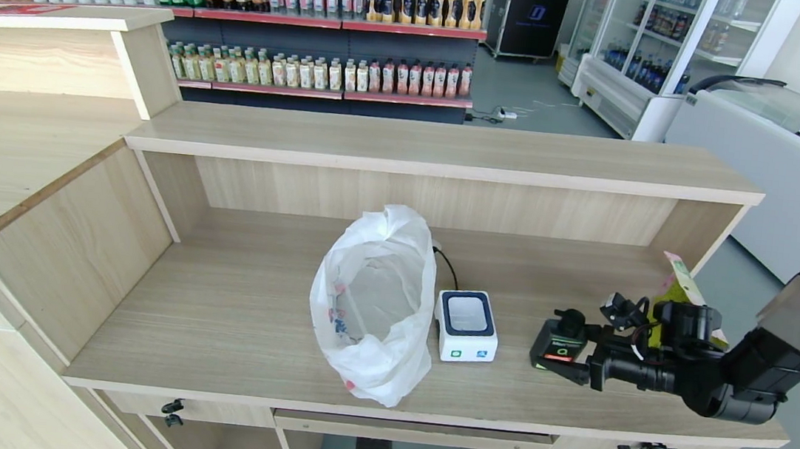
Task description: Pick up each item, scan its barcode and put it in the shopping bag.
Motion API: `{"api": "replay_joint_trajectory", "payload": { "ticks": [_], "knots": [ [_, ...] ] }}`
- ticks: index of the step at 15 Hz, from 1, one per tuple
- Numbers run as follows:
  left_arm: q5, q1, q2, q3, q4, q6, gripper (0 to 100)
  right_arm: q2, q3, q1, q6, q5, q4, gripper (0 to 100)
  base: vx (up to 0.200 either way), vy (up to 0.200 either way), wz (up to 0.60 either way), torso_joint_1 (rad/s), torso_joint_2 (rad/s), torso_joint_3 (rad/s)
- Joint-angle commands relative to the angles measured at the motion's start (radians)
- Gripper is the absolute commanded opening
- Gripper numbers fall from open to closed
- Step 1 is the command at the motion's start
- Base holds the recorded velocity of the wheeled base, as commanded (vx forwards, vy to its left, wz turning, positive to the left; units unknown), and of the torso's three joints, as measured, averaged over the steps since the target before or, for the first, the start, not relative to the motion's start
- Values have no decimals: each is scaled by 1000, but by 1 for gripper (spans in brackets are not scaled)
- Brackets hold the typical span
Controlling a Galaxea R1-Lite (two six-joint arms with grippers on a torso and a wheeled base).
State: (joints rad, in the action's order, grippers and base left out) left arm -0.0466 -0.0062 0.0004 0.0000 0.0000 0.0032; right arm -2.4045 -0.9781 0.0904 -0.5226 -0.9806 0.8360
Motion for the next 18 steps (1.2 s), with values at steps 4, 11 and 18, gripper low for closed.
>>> {"api": "replay_joint_trajectory", "payload": {
  "ticks": [4, 11, 18],
  "knots": [
    [1, 0, 1, 0, 0, 0, 100, -38, -33, -11, 9, -1, -1, 100, 0, 0, 0, 0, 0, 0],
    [1, 0, 1, 0, 0, 0, 100, -74, -83, -29, 9, -1, 5, 100, 0, 0, 0, 0, 0, 0],
    [1, 0, 1, 0, 0, 0, 100, -104, -103, -38, 9, -3, 3, 0, 0, 0, 0, 0, 0, 0]
  ]
}}
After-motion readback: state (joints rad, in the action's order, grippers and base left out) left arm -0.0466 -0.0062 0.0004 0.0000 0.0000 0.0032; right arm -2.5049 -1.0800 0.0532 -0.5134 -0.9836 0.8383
